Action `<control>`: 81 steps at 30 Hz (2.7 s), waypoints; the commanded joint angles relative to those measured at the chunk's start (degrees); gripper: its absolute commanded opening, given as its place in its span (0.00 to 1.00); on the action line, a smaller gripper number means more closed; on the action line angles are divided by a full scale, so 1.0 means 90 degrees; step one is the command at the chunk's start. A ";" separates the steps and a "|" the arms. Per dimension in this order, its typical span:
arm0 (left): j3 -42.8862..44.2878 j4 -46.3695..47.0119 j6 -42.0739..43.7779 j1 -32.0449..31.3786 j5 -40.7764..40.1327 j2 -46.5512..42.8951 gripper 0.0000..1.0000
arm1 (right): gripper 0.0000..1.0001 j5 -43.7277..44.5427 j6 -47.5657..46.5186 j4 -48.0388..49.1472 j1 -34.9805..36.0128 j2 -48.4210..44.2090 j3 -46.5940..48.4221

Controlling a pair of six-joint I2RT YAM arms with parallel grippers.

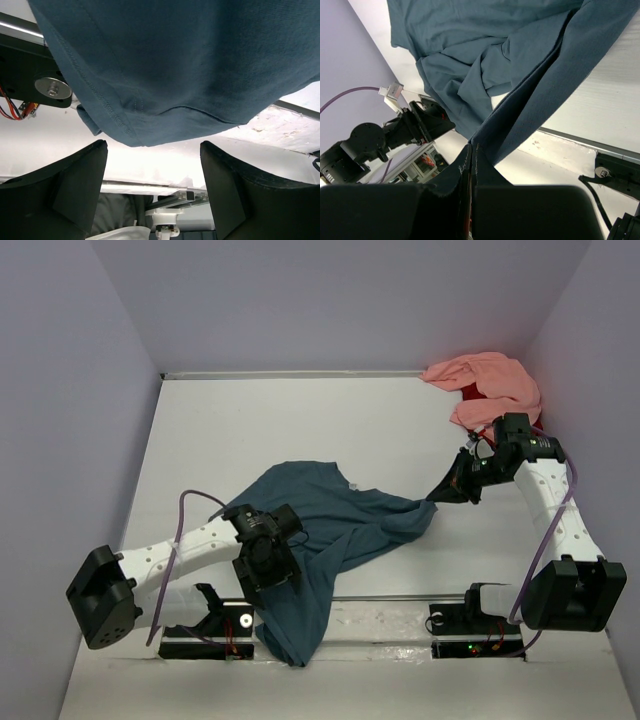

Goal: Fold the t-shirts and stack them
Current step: Flatten out the tshirt

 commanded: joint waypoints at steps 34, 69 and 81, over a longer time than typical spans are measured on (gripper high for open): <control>-0.0845 0.1136 0.0016 -0.0109 0.0053 0.0267 0.54 | 0.00 -0.0094 -0.0004 0.0141 0.0063 -0.0178 -0.0098; -0.0777 0.0891 -0.0014 -0.0119 0.0179 0.0062 0.48 | 0.00 -0.0162 0.0015 0.0210 0.0063 -0.0100 -0.0147; -0.0709 0.0678 -0.0092 -0.0119 0.0102 -0.0114 0.00 | 0.00 -0.0123 0.0006 0.0210 0.0063 -0.0080 -0.0137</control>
